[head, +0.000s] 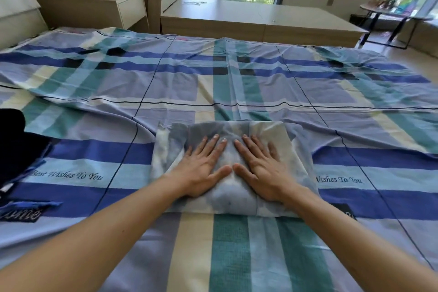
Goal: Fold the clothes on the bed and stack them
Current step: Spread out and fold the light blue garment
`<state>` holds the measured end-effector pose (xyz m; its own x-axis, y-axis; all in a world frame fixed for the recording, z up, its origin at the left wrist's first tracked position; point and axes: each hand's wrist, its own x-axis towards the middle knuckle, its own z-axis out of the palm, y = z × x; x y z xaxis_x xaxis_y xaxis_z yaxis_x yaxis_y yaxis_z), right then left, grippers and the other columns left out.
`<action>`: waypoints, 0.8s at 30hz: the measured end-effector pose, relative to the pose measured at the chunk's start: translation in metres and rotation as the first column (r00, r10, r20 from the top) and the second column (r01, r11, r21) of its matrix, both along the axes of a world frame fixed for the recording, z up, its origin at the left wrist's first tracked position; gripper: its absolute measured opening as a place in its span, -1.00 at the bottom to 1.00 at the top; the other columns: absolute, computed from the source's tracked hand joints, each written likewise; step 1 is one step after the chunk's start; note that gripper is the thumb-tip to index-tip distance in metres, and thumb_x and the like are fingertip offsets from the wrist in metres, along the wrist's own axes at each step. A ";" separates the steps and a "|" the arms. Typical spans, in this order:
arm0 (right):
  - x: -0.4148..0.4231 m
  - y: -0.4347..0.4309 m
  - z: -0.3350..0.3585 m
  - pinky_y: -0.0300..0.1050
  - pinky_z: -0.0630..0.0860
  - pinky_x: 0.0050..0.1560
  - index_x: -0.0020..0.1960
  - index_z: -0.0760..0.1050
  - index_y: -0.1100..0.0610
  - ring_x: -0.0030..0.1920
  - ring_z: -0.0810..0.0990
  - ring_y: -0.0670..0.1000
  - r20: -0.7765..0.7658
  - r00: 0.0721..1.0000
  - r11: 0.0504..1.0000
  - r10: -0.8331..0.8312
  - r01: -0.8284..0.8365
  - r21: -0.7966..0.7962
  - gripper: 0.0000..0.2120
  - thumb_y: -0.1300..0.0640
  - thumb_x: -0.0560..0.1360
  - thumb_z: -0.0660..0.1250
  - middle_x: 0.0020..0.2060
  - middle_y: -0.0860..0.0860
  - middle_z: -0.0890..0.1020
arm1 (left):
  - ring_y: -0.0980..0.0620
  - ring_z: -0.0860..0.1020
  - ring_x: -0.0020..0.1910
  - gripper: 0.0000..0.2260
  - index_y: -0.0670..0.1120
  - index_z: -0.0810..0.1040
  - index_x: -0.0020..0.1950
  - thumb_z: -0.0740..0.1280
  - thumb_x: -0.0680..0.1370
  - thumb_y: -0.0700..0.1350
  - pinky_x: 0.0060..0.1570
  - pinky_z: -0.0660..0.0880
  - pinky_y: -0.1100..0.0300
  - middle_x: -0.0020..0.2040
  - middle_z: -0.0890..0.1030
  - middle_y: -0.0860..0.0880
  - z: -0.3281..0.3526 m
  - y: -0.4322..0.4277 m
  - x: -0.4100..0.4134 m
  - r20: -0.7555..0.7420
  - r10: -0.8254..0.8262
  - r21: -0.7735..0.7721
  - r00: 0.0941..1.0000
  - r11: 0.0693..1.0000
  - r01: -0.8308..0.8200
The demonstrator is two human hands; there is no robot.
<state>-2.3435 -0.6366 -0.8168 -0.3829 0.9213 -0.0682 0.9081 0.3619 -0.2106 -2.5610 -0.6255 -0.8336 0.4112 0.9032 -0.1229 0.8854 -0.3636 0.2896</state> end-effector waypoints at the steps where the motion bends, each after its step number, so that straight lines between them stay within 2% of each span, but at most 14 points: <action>1: 0.000 0.001 0.001 0.00 -0.41 0.53 0.61 -0.25 -0.16 0.58 -0.32 -0.10 0.014 1.000 1.000 0.011 -0.011 0.005 -0.22 -0.45 0.48 -0.26 0.62 -0.10 -0.22 | 0.03 -0.26 0.60 -0.15 0.16 -0.29 0.61 -0.25 0.39 0.49 0.55 -0.08 -0.19 0.62 -0.27 0.11 0.000 -0.002 0.002 0.003 0.011 0.006 1.000 1.000 -0.011; 4: 0.001 -0.002 0.012 0.01 -0.40 0.53 0.62 -0.26 -0.13 0.58 -0.34 -0.07 0.034 0.999 0.999 0.035 -0.036 0.027 -0.29 -0.35 0.58 -0.10 0.61 -0.07 -0.26 | -0.01 -0.30 0.59 -0.17 0.12 -0.30 0.61 -0.23 0.43 0.47 0.56 -0.13 -0.16 0.62 -0.30 0.06 0.007 -0.009 0.004 -0.056 0.020 0.046 0.998 0.999 -0.018; 7: 0.008 -0.018 0.037 0.10 -0.31 0.57 0.61 -0.30 -0.14 0.56 -0.39 -0.07 0.024 0.994 0.994 0.108 -0.108 0.014 -0.17 -0.44 0.50 -0.04 0.59 -0.08 -0.33 | -0.02 -0.31 0.59 -0.27 0.01 -0.14 0.64 0.02 0.60 0.33 0.57 -0.11 -0.12 0.63 -0.26 -0.01 0.026 -0.022 0.007 -0.125 -0.043 0.135 0.991 0.989 0.060; 8: 0.012 -0.027 0.045 0.09 -0.30 0.57 0.60 -0.32 -0.15 0.55 -0.41 -0.09 0.032 0.987 0.988 0.157 -0.156 -0.012 -0.13 -0.44 0.49 0.03 0.57 -0.10 -0.36 | -0.03 -0.24 0.61 -0.29 -0.01 -0.02 0.63 0.10 0.59 0.29 0.57 -0.03 -0.10 0.65 -0.17 -0.03 0.035 -0.028 0.007 -0.108 -0.096 0.176 0.989 0.978 0.114; 10: 0.020 -0.046 0.055 0.04 -0.35 0.56 0.59 -0.37 -0.17 0.53 -0.46 -0.10 0.107 0.964 0.969 0.244 -0.237 -0.074 0.00 -0.40 0.46 0.25 0.54 -0.11 -0.43 | -0.08 0.06 0.58 -0.34 -0.02 0.23 0.52 0.23 0.51 0.27 0.48 0.22 -0.05 0.57 0.13 -0.08 0.051 -0.043 0.008 -0.073 -0.232 0.241 0.970 0.940 0.243; 12: 0.025 -0.062 0.054 0.04 -0.36 0.55 0.57 -0.42 -0.15 0.52 -0.49 -0.05 0.236 0.933 0.961 0.273 -0.253 -0.113 0.12 -0.29 0.41 0.38 0.52 -0.08 -0.48 | -0.09 0.22 0.45 -0.33 -0.01 0.28 0.43 0.31 0.41 0.26 0.37 0.35 -0.03 0.45 0.25 -0.06 0.056 -0.059 0.007 -0.144 -0.315 0.232 0.938 0.911 0.341; 15: 0.020 -0.073 0.041 0.16 -0.28 0.57 0.58 -0.40 -0.07 0.55 -0.43 0.02 0.331 0.913 0.970 0.240 -0.217 -0.106 0.09 -0.07 0.43 0.39 0.56 0.01 -0.41 | -0.10 0.12 0.50 -0.17 -0.02 0.09 0.55 0.35 0.39 0.20 0.43 0.27 -0.04 0.52 0.12 -0.07 0.046 -0.074 0.009 -0.290 -0.280 0.133 0.915 0.935 0.328; 17: 0.014 -0.073 0.033 0.18 -0.26 0.57 0.61 -0.35 -0.03 0.58 -0.37 0.06 0.326 0.923 0.979 0.204 -0.190 -0.075 0.06 -0.02 0.43 0.38 0.59 0.03 -0.35 | -0.11 0.07 0.55 -0.14 -0.03 0.02 0.60 0.36 0.41 0.12 0.46 0.22 -0.05 0.58 0.07 -0.08 0.039 -0.077 0.011 -0.298 -0.231 0.134 0.926 0.951 0.280; 20: 0.012 -0.068 0.025 0.20 -0.19 0.58 0.63 -0.25 -0.02 0.60 -0.29 0.08 0.312 0.935 0.984 0.168 -0.177 0.000 0.00 -0.01 0.45 0.37 0.61 0.03 -0.25 | -0.16 0.27 0.51 -0.17 -0.08 0.18 0.56 0.44 0.34 -0.06 0.35 0.40 -0.07 0.54 0.26 -0.12 0.028 -0.078 0.011 -0.294 -0.191 0.232 0.937 0.936 0.264; 22: 0.014 -0.066 0.022 0.21 -0.14 0.58 0.64 -0.18 -0.03 0.61 -0.22 0.08 0.296 0.943 0.984 0.154 -0.174 0.045 -0.04 -0.01 0.45 0.37 0.62 0.02 -0.18 | -0.17 0.47 0.37 -0.17 -0.11 0.36 0.47 0.53 0.21 -0.14 0.13 0.57 -0.04 0.43 0.45 -0.13 0.022 -0.077 0.013 -0.297 -0.176 0.297 0.938 0.917 0.266; 24: 0.014 -0.064 0.017 0.21 -0.12 0.58 0.63 -0.16 -0.03 0.62 -0.20 0.08 0.298 0.944 0.984 0.140 -0.166 0.063 -0.06 0.03 0.45 0.36 0.63 0.01 -0.16 | -0.17 0.55 0.27 -0.22 -0.13 0.47 0.38 0.56 0.16 -0.19 -0.03 0.62 -0.02 0.33 0.53 -0.14 0.020 -0.074 0.015 -0.283 -0.163 0.346 0.945 0.902 0.259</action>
<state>-2.3293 -0.7008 -0.7996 -0.4950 0.8605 -0.1206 0.8574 0.5063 0.0929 -2.5463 -0.6995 -0.8138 0.5979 0.7969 0.0865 0.8004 -0.5879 -0.1170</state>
